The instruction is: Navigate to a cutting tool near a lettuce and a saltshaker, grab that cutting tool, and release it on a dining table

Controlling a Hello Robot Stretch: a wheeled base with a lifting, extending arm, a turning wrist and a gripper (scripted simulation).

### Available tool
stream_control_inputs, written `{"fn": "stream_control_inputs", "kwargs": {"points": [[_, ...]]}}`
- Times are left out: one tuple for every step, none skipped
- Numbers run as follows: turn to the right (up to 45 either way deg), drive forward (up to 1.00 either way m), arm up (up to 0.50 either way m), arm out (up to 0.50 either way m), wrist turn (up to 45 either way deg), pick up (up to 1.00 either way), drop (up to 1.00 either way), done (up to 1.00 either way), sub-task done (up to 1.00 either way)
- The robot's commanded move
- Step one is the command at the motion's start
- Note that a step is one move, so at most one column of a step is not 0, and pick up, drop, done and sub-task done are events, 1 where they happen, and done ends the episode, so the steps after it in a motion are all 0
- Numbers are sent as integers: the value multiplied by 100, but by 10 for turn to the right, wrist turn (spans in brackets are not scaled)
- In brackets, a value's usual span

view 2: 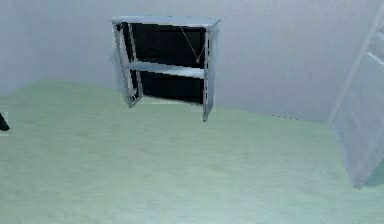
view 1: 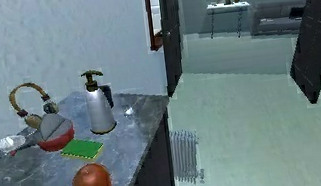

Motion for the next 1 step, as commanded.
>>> {"fn": "stream_control_inputs", "kwargs": {"points": [[-450,0,0,0,0,0,0,0,0]]}}
